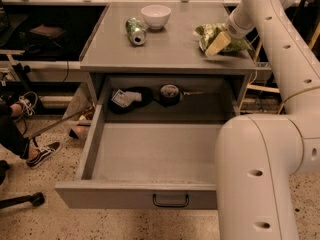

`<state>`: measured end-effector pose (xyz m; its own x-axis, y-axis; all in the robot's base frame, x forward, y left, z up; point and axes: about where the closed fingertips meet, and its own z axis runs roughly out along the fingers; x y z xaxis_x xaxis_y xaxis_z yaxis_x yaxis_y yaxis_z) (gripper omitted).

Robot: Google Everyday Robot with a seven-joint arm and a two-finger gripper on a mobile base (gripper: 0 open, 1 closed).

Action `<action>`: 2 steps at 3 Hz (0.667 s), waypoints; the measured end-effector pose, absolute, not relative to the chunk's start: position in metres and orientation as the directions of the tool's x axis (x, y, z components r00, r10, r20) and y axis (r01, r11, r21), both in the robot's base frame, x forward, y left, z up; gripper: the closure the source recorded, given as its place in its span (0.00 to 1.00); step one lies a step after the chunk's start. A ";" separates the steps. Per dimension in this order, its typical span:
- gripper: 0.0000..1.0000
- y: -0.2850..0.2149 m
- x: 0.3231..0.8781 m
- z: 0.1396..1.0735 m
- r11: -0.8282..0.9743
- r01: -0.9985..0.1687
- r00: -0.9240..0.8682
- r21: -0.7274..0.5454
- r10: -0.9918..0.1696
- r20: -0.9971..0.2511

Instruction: Pick green jalapeno chip bag from top drawer and place on counter

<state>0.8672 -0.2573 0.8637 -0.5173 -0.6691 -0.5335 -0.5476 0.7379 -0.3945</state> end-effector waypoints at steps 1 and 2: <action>0.00 -0.257 0.867 0.864 0.738 -0.548 -0.517 -0.394 -0.669 -0.534; 0.00 -0.248 0.838 0.870 0.714 -0.624 -0.496 -0.316 -0.675 -0.546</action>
Offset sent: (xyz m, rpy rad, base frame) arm -0.0895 0.0179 0.0390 0.1822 0.1593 0.2283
